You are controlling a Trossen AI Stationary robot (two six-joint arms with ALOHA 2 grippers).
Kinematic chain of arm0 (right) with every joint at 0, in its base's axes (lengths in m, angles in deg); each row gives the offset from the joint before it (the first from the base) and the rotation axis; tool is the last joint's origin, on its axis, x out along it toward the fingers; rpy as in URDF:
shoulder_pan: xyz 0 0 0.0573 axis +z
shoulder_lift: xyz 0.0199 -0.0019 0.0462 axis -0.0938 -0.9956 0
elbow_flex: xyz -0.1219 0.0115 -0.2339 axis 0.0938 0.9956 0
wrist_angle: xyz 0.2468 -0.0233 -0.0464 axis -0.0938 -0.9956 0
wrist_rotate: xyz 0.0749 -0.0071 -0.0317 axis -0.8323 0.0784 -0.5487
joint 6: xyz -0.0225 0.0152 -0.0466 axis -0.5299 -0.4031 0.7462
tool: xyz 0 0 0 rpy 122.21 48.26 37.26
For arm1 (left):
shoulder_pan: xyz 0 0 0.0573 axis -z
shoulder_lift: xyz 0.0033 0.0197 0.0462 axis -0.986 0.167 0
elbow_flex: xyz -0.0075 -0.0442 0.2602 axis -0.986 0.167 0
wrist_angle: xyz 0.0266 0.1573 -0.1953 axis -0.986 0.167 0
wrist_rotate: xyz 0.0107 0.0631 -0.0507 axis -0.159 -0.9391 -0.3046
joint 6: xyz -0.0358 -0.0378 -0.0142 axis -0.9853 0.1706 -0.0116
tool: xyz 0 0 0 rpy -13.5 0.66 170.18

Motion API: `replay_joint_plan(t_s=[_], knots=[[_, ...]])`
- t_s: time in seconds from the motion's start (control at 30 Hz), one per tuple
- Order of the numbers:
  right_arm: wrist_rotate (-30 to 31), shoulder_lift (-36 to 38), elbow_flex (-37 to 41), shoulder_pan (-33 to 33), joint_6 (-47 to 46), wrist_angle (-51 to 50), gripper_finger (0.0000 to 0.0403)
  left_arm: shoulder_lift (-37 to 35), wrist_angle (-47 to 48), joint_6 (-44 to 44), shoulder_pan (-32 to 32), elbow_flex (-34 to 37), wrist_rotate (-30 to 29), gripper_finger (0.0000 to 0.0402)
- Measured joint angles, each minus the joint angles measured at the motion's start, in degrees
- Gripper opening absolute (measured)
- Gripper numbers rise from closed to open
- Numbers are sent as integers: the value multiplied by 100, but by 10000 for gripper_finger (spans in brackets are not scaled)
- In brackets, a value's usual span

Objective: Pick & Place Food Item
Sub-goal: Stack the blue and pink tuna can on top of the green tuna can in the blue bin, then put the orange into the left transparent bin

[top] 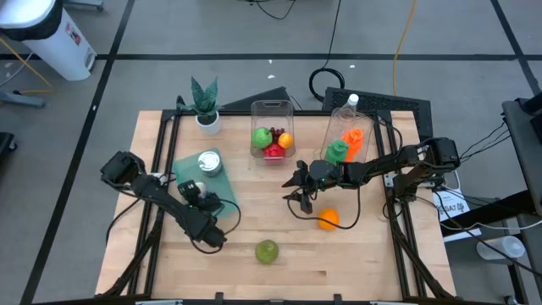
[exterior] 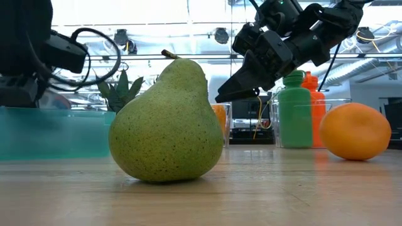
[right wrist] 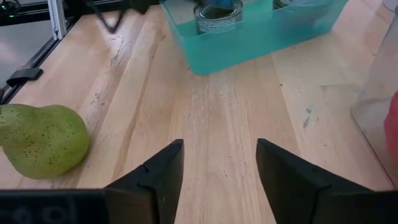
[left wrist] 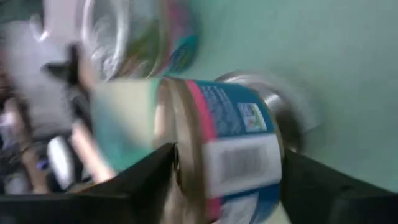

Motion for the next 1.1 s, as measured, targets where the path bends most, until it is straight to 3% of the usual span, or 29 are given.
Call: replay_joint_plan(t_s=[0.17, 0.33, 0.7, 0.87, 0.97, 1.1], knots=[[0, 0, 0, 0, 0, -2, 185, -81, -273, 360, 2, -6, 281, 352], [0, 0, 0, 4, 0, -4, 185, -90, -332, 467, 0, -9, 428, 394], [-3, 0, 0, 81, 2, -8, 185, -567, -334, 422, 14, -170, 441, 362], [-4, -2, 0, 81, 26, -32, 186, -1172, -519, 689, 127, -513, -147, 354], [-3, -2, 0, 81, 128, -32, 186, -1719, -1361, 1596, 295, -426, -668, 337], [4, 48, -2, 81, 125, -98, 186, -2629, -3314, 3246, 599, -31, -699, 285]])
